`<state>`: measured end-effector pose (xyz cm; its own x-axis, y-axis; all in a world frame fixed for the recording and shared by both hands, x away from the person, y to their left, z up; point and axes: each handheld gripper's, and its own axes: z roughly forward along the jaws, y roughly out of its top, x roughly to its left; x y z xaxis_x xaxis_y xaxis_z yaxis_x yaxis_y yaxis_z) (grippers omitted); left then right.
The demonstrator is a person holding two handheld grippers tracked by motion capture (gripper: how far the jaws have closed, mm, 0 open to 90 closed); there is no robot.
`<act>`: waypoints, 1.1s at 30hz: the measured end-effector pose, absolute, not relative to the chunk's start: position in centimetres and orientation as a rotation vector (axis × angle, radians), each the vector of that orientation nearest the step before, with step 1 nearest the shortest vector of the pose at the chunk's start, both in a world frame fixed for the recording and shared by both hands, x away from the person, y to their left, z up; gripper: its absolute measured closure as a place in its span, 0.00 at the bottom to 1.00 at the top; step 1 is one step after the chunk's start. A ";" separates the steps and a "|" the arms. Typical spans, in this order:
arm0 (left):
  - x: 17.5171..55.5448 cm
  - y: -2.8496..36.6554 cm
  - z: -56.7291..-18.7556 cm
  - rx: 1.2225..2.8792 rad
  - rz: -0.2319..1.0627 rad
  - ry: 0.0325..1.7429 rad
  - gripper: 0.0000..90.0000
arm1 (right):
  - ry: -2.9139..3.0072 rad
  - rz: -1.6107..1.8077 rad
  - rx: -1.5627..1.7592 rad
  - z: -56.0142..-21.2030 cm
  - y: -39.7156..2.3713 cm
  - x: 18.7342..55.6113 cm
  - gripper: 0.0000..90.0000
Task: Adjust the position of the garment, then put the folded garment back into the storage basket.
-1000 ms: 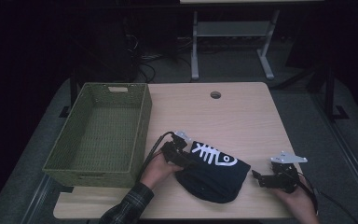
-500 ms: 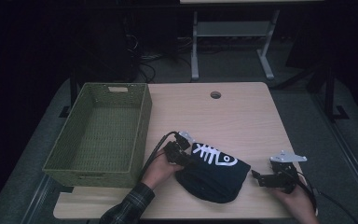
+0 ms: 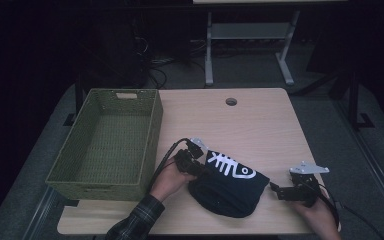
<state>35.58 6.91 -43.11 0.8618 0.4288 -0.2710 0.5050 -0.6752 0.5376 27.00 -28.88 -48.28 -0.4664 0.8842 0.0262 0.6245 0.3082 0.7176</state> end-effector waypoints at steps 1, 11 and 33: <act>35.5 6.9 -42.9 2.410 -0.161 0.676 0.83 | 2.210 0.953 1.345 -48.3 -28.9 27.0 0.10; 35.3 7.0 -40.2 2.397 -0.152 0.666 0.83 | 2.208 0.953 1.346 -48.3 -28.9 27.0 0.10; 35.6 7.6 -32.8 2.417 -0.151 0.583 0.84 | 2.206 0.957 1.354 -48.3 -28.9 27.0 0.10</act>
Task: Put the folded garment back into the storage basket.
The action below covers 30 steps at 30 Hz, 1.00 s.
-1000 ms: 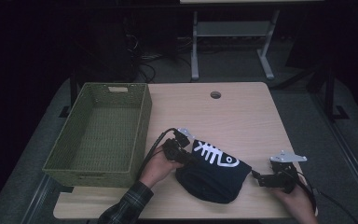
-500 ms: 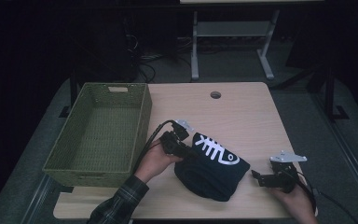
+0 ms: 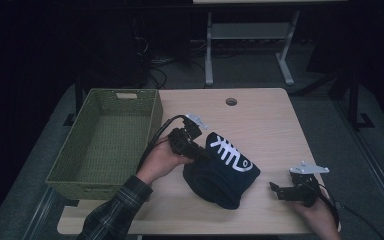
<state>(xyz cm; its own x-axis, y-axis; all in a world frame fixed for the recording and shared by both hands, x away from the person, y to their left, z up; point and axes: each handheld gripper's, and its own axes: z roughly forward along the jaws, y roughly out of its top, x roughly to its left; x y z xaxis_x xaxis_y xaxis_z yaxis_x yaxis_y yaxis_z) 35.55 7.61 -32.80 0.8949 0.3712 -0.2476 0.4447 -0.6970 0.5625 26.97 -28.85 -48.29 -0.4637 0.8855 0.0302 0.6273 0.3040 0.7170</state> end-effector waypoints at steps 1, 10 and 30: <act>35.6 7.6 -32.8 2.417 -0.151 0.583 0.84 | 2.206 0.957 1.354 -48.3 -28.9 27.0 0.10; 35.5 9.4 -29.7 2.436 -0.121 0.583 0.84 | 2.206 0.957 1.354 -48.3 -28.9 27.0 0.10; 35.4 15.2 -23.4 2.403 -0.115 0.662 0.84 | 2.206 0.957 1.354 -48.3 -28.9 27.0 0.10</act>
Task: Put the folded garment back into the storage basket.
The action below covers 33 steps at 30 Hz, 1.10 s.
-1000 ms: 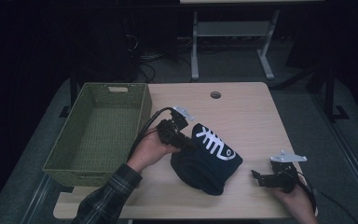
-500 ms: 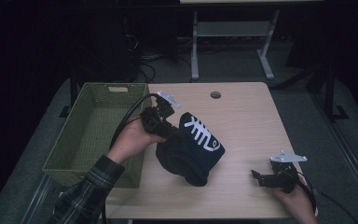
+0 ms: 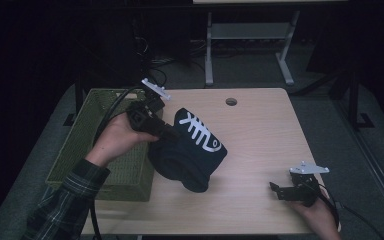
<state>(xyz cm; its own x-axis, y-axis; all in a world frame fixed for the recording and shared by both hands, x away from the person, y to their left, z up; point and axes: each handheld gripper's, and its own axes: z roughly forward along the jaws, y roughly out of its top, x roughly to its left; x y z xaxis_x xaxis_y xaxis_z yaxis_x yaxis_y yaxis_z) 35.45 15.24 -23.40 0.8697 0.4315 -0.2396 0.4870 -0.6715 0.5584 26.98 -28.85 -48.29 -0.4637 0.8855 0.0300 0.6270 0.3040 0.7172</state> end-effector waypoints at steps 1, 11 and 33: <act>35.4 15.6 -23.1 2.398 -0.117 0.666 0.84 | 2.206 0.957 1.354 -48.3 -28.9 27.0 0.10; 35.1 19.2 -20.8 2.383 -0.068 0.738 0.84 | 2.206 0.957 1.355 -48.3 -28.9 27.0 0.11; 33.6 28.5 -17.3 2.263 0.052 0.926 0.84 | 2.205 0.956 1.356 -48.3 -28.9 27.0 0.11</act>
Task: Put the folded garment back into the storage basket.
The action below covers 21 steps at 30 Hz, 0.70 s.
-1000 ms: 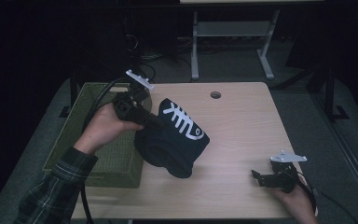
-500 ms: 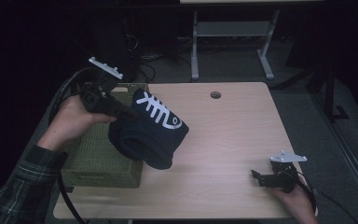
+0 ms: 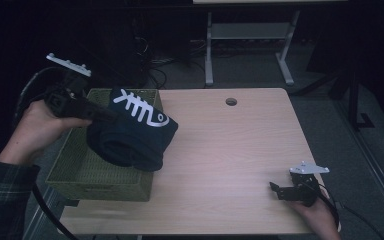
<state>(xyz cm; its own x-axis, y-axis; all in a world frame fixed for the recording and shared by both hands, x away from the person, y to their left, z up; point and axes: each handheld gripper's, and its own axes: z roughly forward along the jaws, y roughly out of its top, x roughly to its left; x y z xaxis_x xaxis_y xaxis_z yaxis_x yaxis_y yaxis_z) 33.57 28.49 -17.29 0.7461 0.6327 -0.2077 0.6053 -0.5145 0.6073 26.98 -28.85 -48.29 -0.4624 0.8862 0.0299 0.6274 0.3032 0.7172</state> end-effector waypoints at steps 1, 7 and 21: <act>33.5 28.9 -17.2 2.256 0.059 0.936 0.84 | 2.205 0.956 1.356 -48.3 -28.9 27.0 0.11; 33.3 31.4 -17.6 2.234 0.094 1.013 0.84 | 2.202 0.955 1.358 -48.3 -28.9 27.0 0.11; 34.4 34.6 -20.9 2.208 0.117 1.161 0.84 | 2.197 0.952 1.368 -48.3 -28.9 27.0 0.11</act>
<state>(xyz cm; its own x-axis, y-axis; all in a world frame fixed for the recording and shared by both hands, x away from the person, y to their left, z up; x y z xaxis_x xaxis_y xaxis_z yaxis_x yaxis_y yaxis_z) 34.36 34.61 -20.95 0.6070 0.7679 -0.2048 0.7116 -0.4104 0.5703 26.98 -28.87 -48.28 -0.4531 0.8909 0.0317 0.6324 0.2962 0.7158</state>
